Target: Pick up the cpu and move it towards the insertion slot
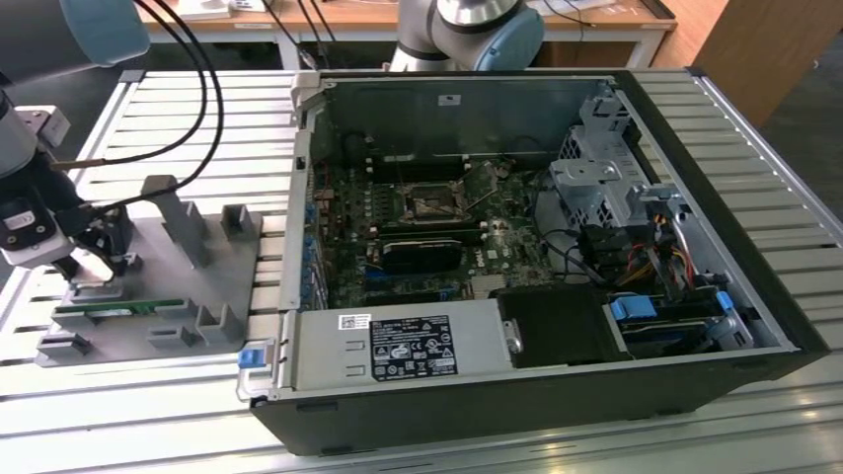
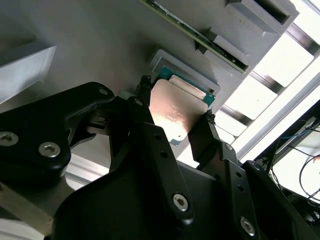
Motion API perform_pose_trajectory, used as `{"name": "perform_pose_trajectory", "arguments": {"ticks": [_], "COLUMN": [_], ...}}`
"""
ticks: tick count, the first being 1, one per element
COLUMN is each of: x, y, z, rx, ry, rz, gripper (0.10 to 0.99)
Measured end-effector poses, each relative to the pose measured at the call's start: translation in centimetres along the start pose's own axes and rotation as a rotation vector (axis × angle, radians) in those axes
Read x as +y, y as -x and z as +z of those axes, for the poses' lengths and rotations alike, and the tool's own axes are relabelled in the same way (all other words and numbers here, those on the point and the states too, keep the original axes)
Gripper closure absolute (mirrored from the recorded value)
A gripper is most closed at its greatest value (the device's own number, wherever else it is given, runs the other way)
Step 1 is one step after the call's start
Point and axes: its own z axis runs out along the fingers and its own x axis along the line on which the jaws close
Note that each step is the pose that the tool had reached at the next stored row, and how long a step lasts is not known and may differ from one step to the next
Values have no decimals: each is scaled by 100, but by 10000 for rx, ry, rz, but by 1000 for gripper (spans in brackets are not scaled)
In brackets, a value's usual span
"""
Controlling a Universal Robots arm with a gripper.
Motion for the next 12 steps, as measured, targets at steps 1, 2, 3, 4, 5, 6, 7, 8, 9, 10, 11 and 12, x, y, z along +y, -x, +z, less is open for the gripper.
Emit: {"name": "perform_pose_trajectory", "arguments": {"ticks": [1, 2, 3, 4, 5, 6, 7, 8, 9, 10, 11, 12], "x": [0, 0, 0, 0, 0, 0, 0, 0, 0, 0, 0, 0], "y": [0, 0, 0, 0, 0, 0, 0, 0, 0, 0, 0, 0], "z": [-3, -5, -7, -10, -13, -16, -18, -19, -21, -23, -26, -31], "rx": [-1, -1, 0, 0, 1, 0, -1, -1, 0, 0, 1, 3], "ry": [1, 1, 1, 0, 0, 0, 0, 1, 1, 0, 0, -2], "rz": [0, 0, 0, -1, 0, 0, 0, 0, 0, 0, 0, 0], "gripper": [541, 541, 541, 541, 541, 541, 541, 541, 541, 541, 541, 541]}}
